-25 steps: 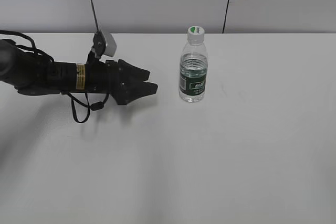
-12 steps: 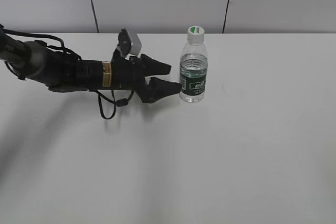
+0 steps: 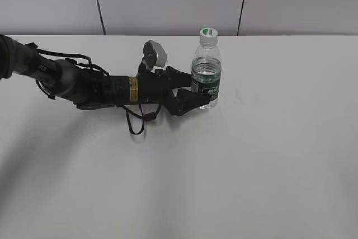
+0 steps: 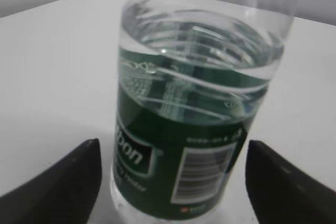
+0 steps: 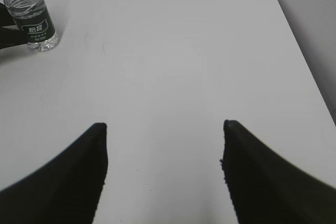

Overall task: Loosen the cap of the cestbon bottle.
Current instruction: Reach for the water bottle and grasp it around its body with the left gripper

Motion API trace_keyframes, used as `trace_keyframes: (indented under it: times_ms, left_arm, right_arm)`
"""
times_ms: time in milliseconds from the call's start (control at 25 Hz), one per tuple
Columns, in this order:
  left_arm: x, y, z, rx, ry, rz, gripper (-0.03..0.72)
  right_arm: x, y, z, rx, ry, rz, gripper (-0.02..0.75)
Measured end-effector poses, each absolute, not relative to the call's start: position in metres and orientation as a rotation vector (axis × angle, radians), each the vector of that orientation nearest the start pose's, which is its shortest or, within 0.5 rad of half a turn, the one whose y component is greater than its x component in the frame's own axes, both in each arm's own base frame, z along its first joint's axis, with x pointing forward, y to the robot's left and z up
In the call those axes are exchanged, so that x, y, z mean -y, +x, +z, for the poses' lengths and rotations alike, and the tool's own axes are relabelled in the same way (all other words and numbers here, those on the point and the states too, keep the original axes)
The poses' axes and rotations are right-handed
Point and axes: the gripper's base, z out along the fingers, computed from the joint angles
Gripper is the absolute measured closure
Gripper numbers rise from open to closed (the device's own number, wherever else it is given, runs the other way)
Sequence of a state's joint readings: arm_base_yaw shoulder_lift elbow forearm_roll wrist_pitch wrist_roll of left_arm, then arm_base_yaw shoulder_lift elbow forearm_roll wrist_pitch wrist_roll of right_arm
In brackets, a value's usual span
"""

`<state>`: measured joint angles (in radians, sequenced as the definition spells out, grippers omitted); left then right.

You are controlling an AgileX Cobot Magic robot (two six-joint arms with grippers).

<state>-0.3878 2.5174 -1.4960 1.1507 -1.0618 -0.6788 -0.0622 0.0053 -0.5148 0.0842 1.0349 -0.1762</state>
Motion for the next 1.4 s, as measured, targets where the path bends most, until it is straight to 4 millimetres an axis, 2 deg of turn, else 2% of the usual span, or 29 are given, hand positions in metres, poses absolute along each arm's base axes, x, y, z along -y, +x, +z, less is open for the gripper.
trace_keyframes:
  times_ms: [400, 1040, 1400]
  left_arm:
    - [0.265, 0.411, 0.040, -1.503, 1.071, -1.041, 0.028]
    - [0.272, 0.411, 0.040, -1.508, 1.012, -1.050, 0.027]
    - [0.281, 0.408, 0.038, -1.521, 1.018, -1.032, 0.078]
  right_arm:
    - [-0.007, -0.004, 0.284, -2.003, -0.117, -0.052, 0.216]
    - [-0.007, -0.004, 0.284, -2.003, -0.117, -0.052, 0.216]
    - [-0.007, -0.004, 0.284, -2.003, -0.117, -0.052, 0.216]
